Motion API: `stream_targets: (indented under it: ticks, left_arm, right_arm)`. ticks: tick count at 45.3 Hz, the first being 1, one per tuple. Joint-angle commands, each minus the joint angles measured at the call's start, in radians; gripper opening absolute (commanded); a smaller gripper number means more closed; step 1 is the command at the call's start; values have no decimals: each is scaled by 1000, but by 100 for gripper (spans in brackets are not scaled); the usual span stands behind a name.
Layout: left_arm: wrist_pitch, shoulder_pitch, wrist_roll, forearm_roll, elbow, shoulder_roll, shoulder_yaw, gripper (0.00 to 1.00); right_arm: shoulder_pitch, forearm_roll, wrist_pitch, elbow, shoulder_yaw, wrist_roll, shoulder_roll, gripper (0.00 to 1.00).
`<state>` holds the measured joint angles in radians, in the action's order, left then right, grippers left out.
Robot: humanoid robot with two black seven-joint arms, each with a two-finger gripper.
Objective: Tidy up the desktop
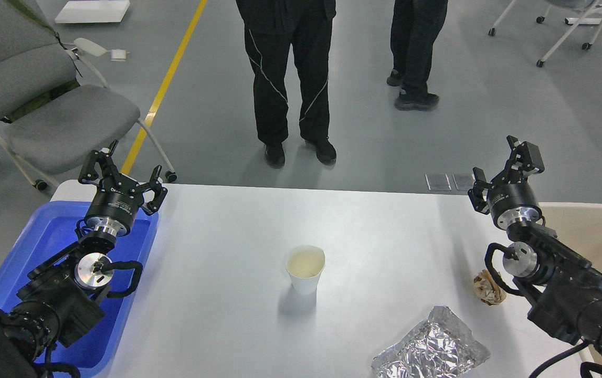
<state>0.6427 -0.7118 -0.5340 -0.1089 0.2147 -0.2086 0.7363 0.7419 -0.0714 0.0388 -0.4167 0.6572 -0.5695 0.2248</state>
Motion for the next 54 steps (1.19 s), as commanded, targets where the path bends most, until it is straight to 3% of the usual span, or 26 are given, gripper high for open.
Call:
stream_targets:
  ticks: [1, 27, 29, 32, 34, 37, 40, 43, 49, 51, 54]
  left_arm:
    - [0, 0, 0, 0, 0, 0, 0, 100]
    - [0, 0, -1, 0, 0, 0, 0, 100]
    - [0, 0, -1, 0, 0, 0, 0, 100]
    - [0, 0, -1, 0, 0, -1, 0, 100]
    - [0, 0, -1, 0, 0, 0, 0, 100]
    - [0, 0, -1, 0, 0, -1, 0, 100]
    - [0, 0, -1, 0, 0, -1, 0, 100]
    - [0, 0, -1, 0, 0, 0, 0, 100]
    - [0, 0, -1, 0, 0, 0, 0, 100]
    - [0, 0, -1, 0, 0, -1, 0, 100]
    - [0, 0, -1, 0, 0, 0, 0, 100]
  right_arm:
    - [-1, 4, 0, 35, 5, -1, -25, 100]
    - [20, -2, 7, 36, -8, -1, -16, 100]
    - [40, 1, 16, 29, -13, 14, -18, 100]
    - [57, 4, 15, 15, -16, 68, -21, 100]
    - [65, 2, -2, -11, -13, 162, -15, 100]
    - [71, 2, -4, -37, -10, 246, 4, 100]
    - [77, -8, -5, -91, -14, 278, 33, 100]
    - [71, -30, -4, -246, -39, 284, 111, 100]
    - [77, -54, -17, -407, -122, 309, 206, 100]
    - [88, -73, -16, -439, -145, 345, 238, 100]
    - [117, -134, -16, -491, -177, 451, 278, 100]
